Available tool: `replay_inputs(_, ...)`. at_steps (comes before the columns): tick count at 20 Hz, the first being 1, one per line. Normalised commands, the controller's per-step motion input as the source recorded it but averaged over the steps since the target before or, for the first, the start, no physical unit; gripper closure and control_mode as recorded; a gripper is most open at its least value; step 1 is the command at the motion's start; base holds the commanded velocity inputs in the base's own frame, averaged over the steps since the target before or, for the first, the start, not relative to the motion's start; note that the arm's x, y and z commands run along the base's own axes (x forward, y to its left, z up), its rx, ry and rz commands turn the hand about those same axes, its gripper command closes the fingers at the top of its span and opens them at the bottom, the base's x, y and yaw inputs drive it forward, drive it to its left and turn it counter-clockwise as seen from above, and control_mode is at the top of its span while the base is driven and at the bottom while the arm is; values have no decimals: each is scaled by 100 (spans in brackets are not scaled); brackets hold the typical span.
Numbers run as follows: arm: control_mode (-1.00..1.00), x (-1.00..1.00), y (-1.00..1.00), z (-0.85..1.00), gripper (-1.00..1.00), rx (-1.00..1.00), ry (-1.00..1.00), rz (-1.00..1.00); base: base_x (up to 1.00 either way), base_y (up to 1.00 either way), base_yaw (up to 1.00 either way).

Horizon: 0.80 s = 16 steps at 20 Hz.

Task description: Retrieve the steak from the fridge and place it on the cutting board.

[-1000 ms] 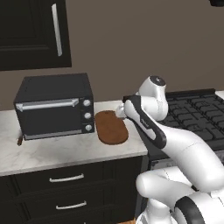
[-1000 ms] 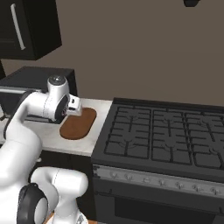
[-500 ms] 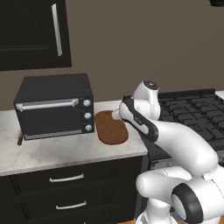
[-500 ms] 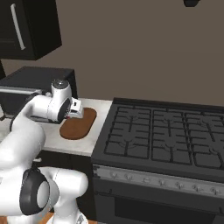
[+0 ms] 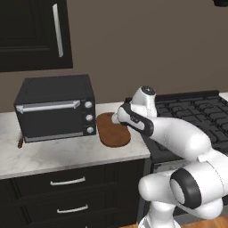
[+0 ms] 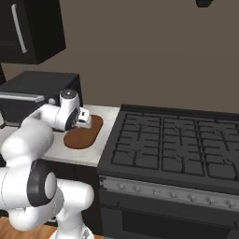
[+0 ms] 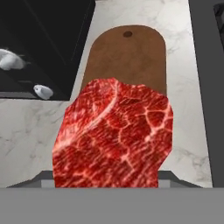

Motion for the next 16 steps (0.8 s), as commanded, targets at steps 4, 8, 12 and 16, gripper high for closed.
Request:
replay_inputs(4,-100,36,10,-33,100,0,3,-2,0,0,0)
replay_inputs(8,-100,38,14,-34,100,0,3,-3,0,0,0)
replay_inputs(12,-100,37,11,-33,100,0,3,-3,0,0,0)
replay_inputs(16,-100,33,1,-29,100,0,1,-2,0,0,0)
